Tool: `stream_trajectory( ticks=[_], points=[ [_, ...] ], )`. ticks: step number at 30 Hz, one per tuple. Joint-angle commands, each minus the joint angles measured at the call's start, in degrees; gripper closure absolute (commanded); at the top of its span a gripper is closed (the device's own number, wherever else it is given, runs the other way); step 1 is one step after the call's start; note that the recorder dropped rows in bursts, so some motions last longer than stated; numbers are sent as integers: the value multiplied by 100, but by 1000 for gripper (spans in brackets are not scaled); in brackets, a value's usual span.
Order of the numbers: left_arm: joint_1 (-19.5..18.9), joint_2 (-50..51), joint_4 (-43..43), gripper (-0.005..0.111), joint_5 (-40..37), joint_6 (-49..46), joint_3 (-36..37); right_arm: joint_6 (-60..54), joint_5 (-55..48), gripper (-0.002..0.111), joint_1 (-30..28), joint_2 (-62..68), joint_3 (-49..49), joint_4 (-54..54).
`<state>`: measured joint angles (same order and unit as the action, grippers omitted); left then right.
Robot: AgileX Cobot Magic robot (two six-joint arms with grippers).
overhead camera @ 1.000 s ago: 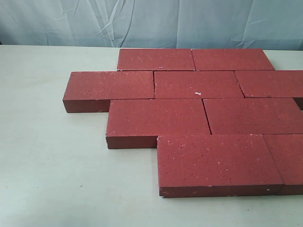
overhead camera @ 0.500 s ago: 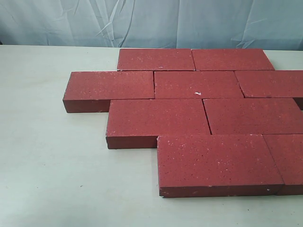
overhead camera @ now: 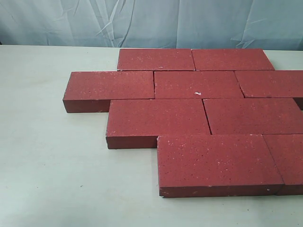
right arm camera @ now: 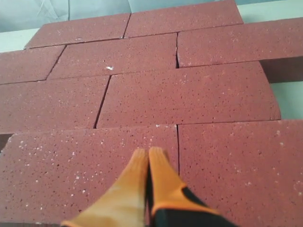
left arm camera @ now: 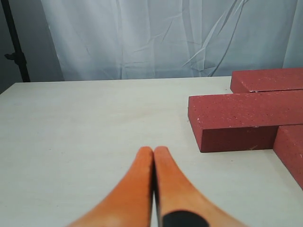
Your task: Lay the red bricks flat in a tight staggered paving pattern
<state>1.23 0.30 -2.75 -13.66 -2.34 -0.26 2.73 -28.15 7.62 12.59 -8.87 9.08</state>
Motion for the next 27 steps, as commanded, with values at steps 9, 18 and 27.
stream_trajectory(
  ticks=[9,18,27],
  points=[
    [-2,-30,7,107,38,37,26,-11,344,109,-19,-425,558,49],
    [-2,-30,5,107,38,37,26,-11,351,109,-19,-965,570,27],
    [-2,-30,5,107,38,37,26,-11,351,109,-19,-1259,570,27]
  ],
)
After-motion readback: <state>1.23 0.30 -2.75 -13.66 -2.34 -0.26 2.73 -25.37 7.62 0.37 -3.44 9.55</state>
